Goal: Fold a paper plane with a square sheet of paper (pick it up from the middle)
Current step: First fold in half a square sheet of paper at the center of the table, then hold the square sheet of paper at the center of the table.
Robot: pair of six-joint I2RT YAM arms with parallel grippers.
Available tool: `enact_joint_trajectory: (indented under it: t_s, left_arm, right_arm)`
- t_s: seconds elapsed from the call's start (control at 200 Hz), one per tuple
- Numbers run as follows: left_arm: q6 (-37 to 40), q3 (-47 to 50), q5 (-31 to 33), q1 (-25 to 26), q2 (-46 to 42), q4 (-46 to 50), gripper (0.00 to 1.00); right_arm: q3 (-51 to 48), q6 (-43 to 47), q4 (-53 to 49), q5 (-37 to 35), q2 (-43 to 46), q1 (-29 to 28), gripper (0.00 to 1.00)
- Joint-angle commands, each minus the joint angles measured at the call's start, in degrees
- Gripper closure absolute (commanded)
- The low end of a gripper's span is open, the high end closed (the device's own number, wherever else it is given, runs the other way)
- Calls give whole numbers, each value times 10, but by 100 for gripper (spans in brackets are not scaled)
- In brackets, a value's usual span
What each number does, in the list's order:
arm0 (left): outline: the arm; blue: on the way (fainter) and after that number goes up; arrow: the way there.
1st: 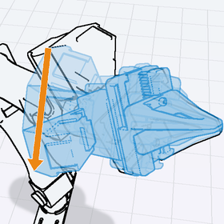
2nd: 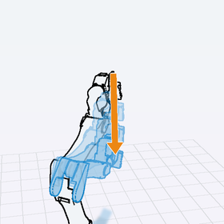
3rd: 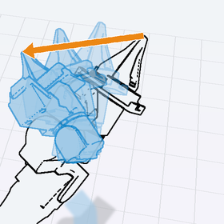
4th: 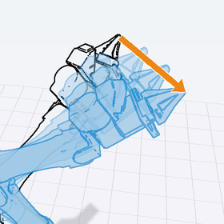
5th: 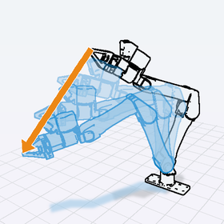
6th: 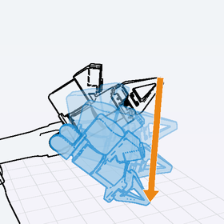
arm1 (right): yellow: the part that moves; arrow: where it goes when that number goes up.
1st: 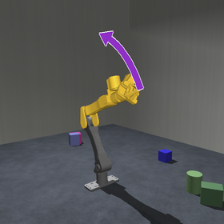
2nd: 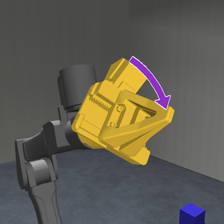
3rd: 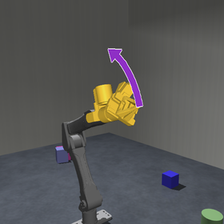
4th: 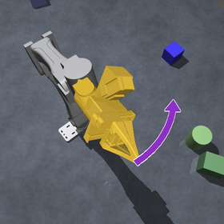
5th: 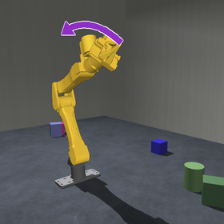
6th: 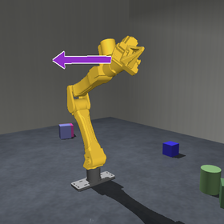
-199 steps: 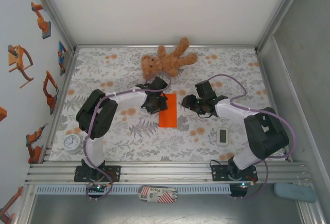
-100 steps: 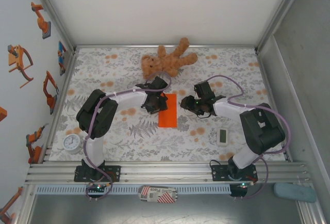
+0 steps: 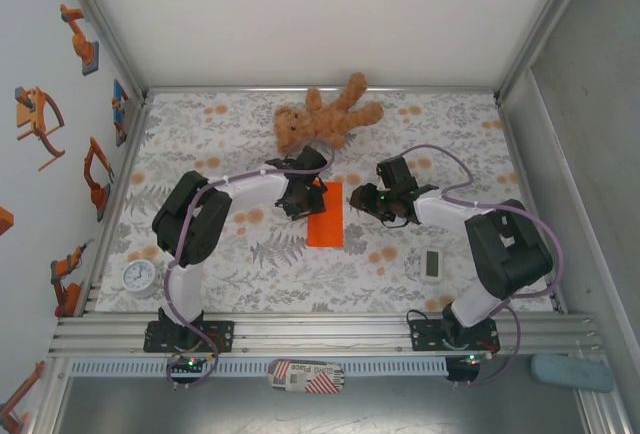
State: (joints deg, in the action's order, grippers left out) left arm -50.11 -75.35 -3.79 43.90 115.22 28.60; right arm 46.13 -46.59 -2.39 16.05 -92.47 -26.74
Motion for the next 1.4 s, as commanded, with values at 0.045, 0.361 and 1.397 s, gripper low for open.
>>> enact_joint_trajectory:
  t_s: [0.045,0.361,1.397]
  left_arm:
    - [15,58,-44,11,144,-7,57]
    - [9,50,-44,11,164,8,56]
    - [29,38,-48,11,191,16,55]
  right_arm:
    - [5,8,10,10,-6,4,53]
    - [4,4,33,35,-14,4,60]
    - [35,-25,123,170,-126,-16,92]
